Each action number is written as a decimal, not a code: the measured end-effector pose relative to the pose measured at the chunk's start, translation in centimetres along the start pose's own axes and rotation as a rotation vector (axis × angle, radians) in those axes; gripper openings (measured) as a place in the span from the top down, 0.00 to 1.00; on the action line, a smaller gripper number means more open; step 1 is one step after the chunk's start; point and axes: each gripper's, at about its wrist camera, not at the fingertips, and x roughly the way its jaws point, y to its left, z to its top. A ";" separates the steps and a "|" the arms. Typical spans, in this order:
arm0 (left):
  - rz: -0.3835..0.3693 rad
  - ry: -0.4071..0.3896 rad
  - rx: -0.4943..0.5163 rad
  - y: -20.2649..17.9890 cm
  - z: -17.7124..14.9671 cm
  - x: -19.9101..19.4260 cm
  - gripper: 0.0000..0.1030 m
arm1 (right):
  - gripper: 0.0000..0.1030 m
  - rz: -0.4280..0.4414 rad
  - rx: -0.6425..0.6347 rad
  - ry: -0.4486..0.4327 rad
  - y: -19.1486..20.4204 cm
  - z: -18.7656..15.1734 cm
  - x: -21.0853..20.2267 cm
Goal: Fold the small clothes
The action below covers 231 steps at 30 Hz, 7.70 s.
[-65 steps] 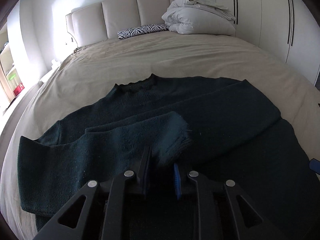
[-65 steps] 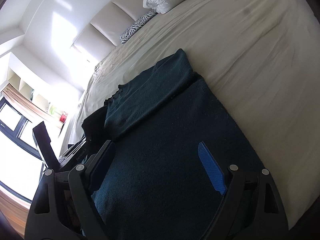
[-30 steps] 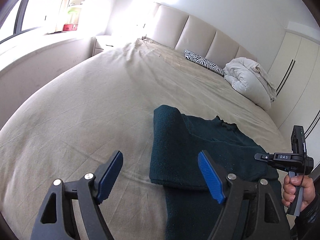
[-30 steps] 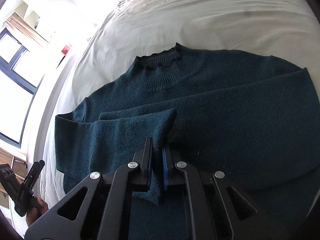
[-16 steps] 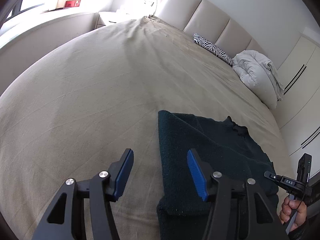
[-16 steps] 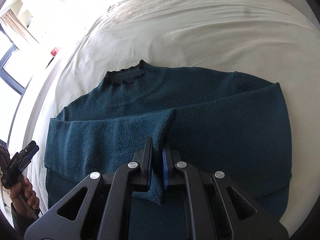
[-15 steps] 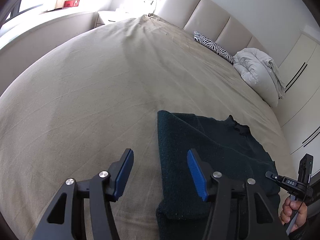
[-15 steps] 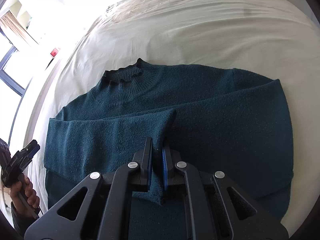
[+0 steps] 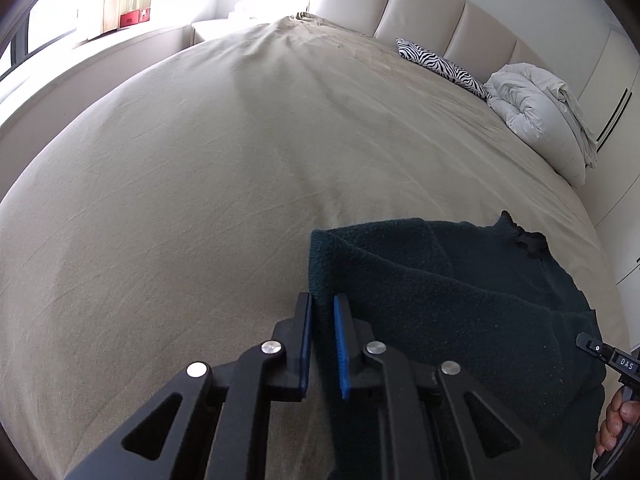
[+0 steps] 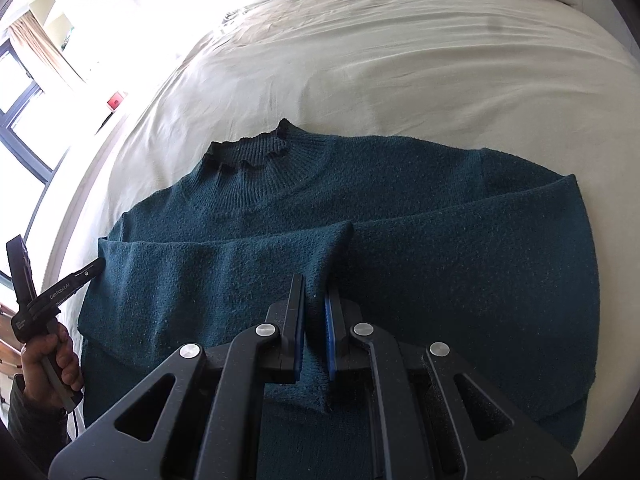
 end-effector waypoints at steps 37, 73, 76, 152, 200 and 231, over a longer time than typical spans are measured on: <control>0.111 -0.079 0.153 -1.5 -5.2 -3.7 0.69 | 0.86 -0.097 0.050 -0.072 -2.2 -3.8 -2.0; 0.007 -0.082 0.111 0.8 -13.6 -16.0 0.23 | 0.50 0.035 0.203 -0.262 -6.1 -14.4 -14.4; -0.058 -0.007 0.070 1.5 -16.9 -17.3 0.23 | 0.50 0.040 0.195 -0.265 -6.3 -16.6 -16.2; -0.494 0.261 -0.150 5.6 -24.8 -23.9 0.94 | 0.94 0.175 0.314 0.001 -13.3 -31.5 -27.3; -0.643 -0.015 -0.441 3.1 1.2 -11.5 0.94 | 0.94 0.277 0.418 -0.321 -15.7 -1.1 -15.3; -0.393 -0.017 -0.249 -0.5 0.1 -6.1 0.46 | 0.54 0.044 0.453 -0.262 -17.7 5.4 -3.8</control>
